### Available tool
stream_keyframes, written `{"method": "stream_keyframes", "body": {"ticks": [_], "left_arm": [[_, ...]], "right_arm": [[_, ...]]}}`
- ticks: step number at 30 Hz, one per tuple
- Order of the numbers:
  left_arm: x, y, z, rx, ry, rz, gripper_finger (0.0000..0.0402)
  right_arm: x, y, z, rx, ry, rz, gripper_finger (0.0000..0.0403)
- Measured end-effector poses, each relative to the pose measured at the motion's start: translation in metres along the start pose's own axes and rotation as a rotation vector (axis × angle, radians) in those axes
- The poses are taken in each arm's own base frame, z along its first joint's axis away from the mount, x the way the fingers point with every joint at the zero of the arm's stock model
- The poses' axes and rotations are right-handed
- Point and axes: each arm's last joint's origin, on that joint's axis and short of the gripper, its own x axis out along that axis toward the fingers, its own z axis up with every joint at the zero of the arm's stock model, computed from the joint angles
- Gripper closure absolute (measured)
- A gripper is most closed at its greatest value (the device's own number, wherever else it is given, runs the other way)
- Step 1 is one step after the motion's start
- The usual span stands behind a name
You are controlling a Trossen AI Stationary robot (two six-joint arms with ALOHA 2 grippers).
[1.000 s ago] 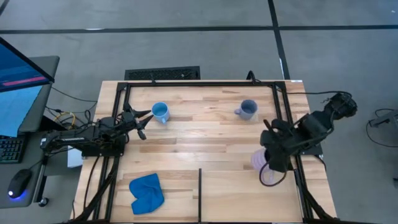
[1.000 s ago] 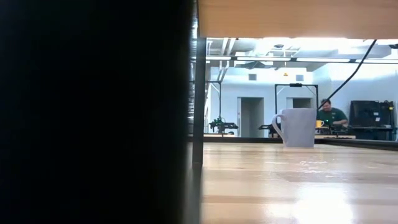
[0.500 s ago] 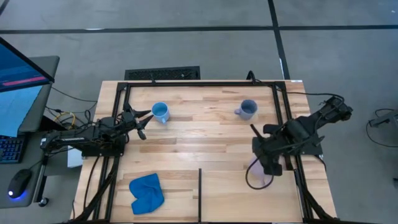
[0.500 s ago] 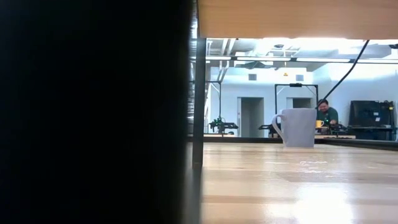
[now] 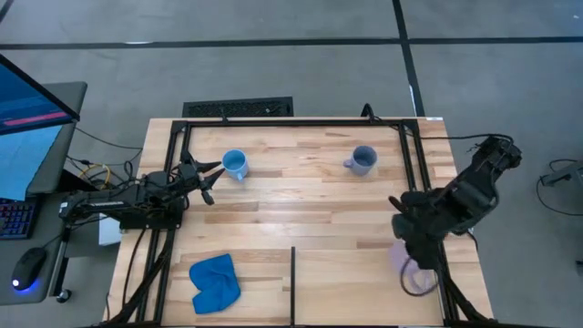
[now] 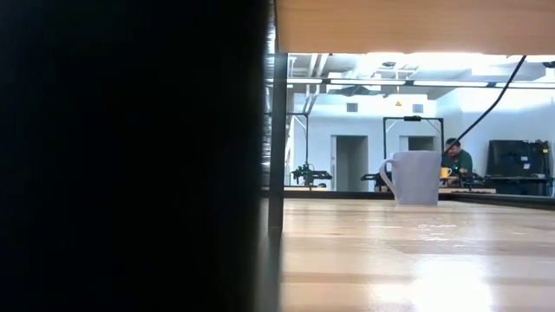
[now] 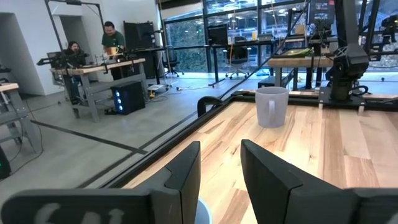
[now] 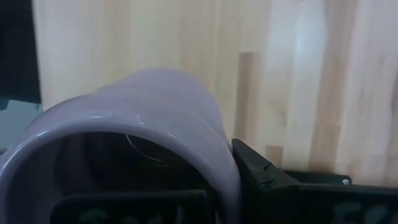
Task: Stack small to large cups/mugs on shelf
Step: Put the purple mug on the shelf
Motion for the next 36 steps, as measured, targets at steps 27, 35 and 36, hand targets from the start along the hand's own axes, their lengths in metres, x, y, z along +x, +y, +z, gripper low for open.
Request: {"method": "stream_keyframes", "body": {"ticks": [27,35,36], "left_arm": [[0.000,0.000,0.000,0.002,0.000,0.002,0.0294],[0.000,0.000,0.000,0.000,0.000,0.007,0.0294],[0.000,0.000,0.000,-0.004,0.000,0.007,0.0294]], "right_arm": [[0.027,0.053,-0.018,-0.061,0.098,-0.059,0.0362],[0.035,0.057,-0.014,-0.026,0.118,-0.088,0.0362],[0.034,0.057,-0.014,-0.026,0.117,-0.087,0.0362]]}}
